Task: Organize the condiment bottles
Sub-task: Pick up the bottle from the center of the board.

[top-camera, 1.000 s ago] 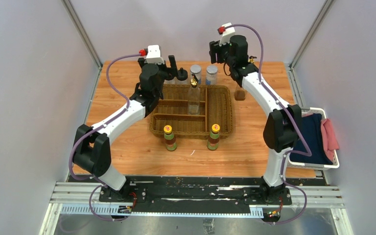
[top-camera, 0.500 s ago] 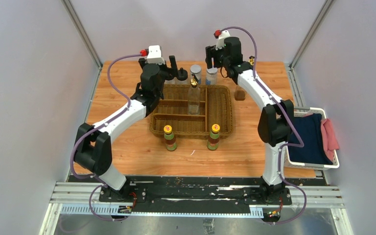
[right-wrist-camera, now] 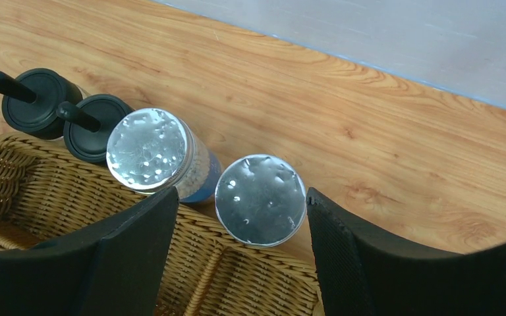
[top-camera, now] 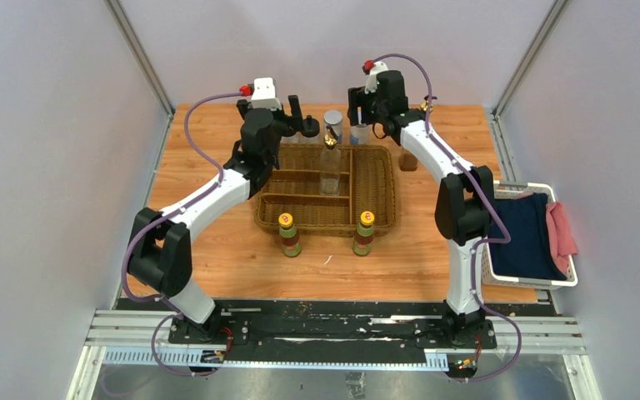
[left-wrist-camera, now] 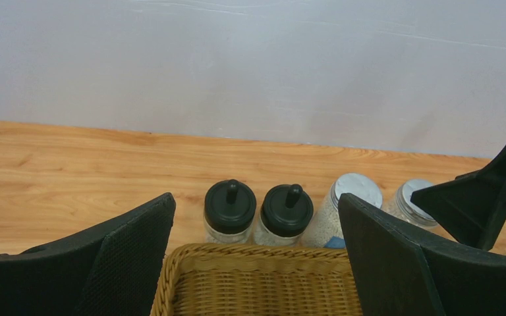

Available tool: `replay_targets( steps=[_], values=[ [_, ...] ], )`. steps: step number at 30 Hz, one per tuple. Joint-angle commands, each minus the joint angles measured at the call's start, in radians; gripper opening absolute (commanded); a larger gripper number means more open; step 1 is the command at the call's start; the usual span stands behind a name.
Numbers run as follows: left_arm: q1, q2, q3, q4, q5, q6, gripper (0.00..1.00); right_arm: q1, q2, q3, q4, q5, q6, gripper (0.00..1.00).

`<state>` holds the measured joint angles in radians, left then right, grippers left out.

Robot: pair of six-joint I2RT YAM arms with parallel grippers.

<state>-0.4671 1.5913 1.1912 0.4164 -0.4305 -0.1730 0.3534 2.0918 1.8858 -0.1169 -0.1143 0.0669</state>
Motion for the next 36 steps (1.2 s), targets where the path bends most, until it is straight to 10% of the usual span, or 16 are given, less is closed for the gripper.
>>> replay_targets(
  steps=[1, 19, 30, 36],
  values=[
    [-0.002, 0.016, 0.027, 0.009, -0.020, -0.009, 1.00, 0.015, 0.022, -0.021, -0.029, 0.004, 0.021, 0.75],
    [-0.002, 0.017, 0.027, 0.010, -0.020, -0.005, 1.00, 0.010, 0.086, -0.012, -0.036, 0.030, 0.020, 0.74],
    [-0.002, 0.024, 0.031, 0.010, -0.019, -0.005, 1.00, 0.008, 0.078, -0.008, -0.027, 0.060, -0.003, 0.00],
    [-0.002, 0.021, 0.035, 0.010, -0.022, 0.001, 1.00, 0.009, 0.046, -0.037, 0.006, 0.073, -0.017, 0.00]
  ],
)
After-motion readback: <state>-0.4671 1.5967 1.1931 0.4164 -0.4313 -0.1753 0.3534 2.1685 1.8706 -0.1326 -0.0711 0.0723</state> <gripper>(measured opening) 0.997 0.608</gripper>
